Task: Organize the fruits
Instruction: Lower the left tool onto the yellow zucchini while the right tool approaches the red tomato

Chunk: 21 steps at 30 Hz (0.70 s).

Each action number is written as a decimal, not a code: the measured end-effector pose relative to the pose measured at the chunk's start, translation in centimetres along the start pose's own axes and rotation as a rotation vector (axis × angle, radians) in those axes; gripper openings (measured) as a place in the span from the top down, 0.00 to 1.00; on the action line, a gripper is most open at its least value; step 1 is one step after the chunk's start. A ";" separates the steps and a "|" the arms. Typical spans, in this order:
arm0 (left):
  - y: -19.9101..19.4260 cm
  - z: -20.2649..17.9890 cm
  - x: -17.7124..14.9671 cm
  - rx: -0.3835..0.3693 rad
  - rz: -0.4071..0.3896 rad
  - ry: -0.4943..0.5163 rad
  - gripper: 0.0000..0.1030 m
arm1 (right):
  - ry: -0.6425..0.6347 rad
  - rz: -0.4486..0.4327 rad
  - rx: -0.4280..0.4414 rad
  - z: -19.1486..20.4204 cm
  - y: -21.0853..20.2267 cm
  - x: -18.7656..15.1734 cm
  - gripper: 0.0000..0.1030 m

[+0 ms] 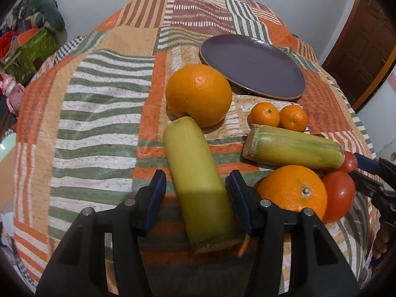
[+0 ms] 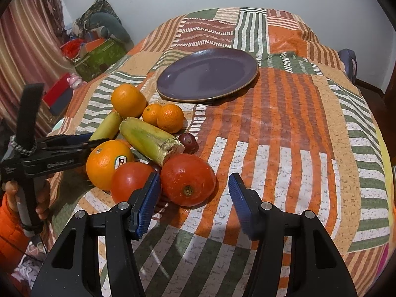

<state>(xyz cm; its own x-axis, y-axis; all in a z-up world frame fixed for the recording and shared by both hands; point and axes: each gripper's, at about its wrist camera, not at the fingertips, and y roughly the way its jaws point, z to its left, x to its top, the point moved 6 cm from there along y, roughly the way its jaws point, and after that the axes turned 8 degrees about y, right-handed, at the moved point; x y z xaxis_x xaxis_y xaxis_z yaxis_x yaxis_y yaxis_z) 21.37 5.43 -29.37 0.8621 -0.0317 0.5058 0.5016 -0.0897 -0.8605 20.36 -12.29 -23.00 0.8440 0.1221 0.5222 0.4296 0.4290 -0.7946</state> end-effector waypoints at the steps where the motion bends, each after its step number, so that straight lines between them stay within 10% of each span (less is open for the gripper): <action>1: 0.0 0.1 0.1 -0.006 -0.002 -0.009 0.49 | 0.002 0.001 0.000 -0.1 0.1 0.0 0.48; 21: -3.1 -0.1 -2.6 -0.025 0.027 0.091 0.62 | 0.001 -0.027 0.012 -0.3 -1.6 0.5 0.74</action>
<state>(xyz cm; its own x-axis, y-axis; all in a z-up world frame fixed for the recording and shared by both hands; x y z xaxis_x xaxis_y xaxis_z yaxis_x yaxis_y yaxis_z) 17.55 5.65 -28.06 0.8644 -0.1243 0.4872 0.4755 -0.1128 -0.8724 20.21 -13.20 -21.62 0.8322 0.1095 0.5436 0.4486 0.4432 -0.7761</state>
